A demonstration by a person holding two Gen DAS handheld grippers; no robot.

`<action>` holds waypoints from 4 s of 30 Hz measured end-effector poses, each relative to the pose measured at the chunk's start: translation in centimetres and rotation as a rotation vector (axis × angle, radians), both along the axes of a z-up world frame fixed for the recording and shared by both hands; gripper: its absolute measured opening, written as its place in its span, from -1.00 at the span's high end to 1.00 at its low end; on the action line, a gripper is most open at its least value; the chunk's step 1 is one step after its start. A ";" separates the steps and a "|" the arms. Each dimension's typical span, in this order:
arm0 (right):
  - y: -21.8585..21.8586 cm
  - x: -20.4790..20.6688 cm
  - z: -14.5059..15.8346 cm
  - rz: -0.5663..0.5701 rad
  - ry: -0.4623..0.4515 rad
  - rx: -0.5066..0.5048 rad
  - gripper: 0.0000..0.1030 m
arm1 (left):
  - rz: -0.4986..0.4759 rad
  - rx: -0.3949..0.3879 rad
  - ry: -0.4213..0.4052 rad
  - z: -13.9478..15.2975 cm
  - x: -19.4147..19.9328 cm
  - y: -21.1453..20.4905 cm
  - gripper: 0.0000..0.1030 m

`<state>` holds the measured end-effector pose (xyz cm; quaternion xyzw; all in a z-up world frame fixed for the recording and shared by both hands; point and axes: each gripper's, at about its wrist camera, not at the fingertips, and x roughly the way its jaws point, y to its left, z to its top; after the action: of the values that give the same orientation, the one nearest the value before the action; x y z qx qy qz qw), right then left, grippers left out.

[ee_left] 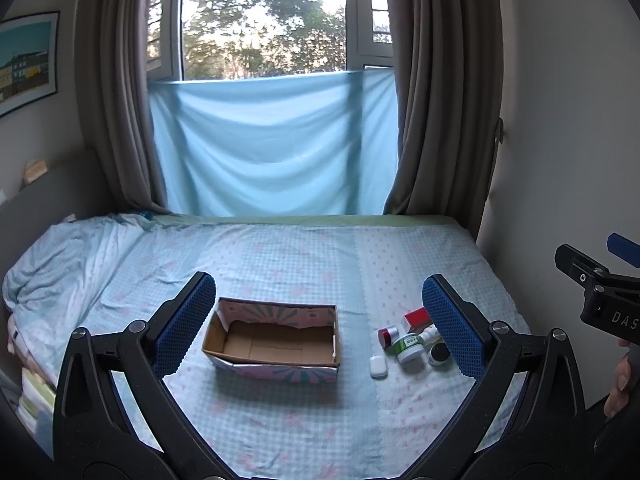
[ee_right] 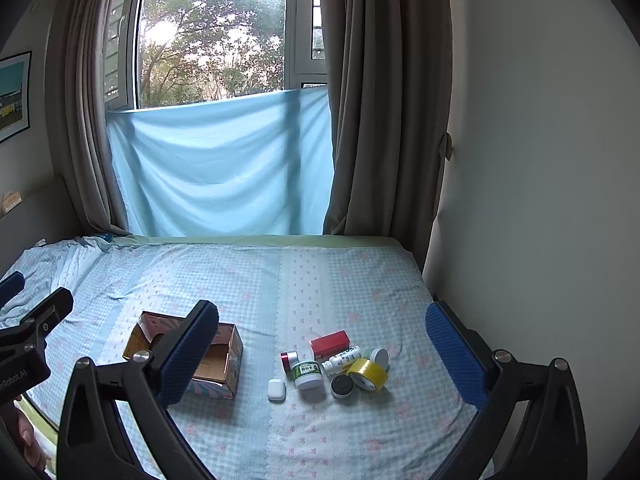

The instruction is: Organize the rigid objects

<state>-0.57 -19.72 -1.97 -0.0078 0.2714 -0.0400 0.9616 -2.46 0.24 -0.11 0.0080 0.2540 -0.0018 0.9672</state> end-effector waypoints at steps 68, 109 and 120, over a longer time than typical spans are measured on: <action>-12.8 25.4 -41.9 0.473 0.903 -0.365 -0.31 | 0.021 -0.386 1.089 -47.1 31.8 -17.4 -0.87; -8.5 21.0 -26.6 0.236 0.792 -0.137 0.26 | -0.022 -0.450 0.822 -30.1 22.2 -8.7 -0.32; 1.3 19.0 -19.3 0.247 0.693 -0.065 0.26 | -0.035 -0.414 0.701 -22.4 21.0 4.6 -0.32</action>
<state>18.43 -18.42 -21.24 -0.0842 0.5766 0.0726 0.8094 18.55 4.81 -22.47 -0.1837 0.5625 -0.0721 0.8029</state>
